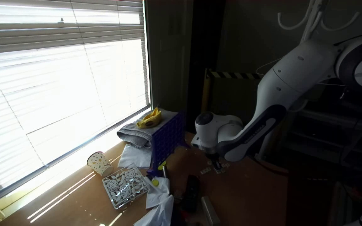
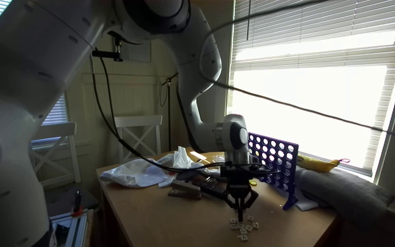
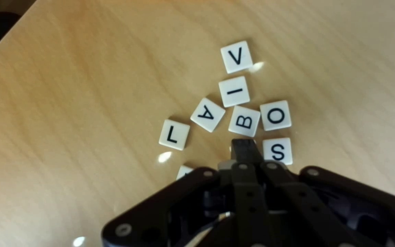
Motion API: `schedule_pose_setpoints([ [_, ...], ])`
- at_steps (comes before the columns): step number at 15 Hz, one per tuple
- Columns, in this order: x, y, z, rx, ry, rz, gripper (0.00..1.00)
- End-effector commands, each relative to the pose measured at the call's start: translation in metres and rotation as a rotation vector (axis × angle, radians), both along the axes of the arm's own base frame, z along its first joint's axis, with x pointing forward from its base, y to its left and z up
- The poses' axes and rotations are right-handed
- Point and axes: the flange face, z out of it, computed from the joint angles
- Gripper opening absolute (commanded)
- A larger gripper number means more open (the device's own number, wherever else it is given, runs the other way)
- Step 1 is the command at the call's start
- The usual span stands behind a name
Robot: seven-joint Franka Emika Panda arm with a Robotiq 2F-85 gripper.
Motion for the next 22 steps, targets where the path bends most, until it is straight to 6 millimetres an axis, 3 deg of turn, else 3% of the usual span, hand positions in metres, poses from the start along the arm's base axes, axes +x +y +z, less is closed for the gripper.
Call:
schedule_pose_setpoints([
  [1, -0.004, -0.005, 0.003, 0.001, -0.004, 0.001, 0.0],
  [11, -0.003, -0.007, 0.016, 0.076, -0.081, -0.142, 0.0],
  [16, -0.01, -0.01, 0.014, 0.112, -0.09, -0.344, 0.0],
  [22, -0.016, -0.021, 0.027, 0.144, -0.156, -0.534, 0.0],
])
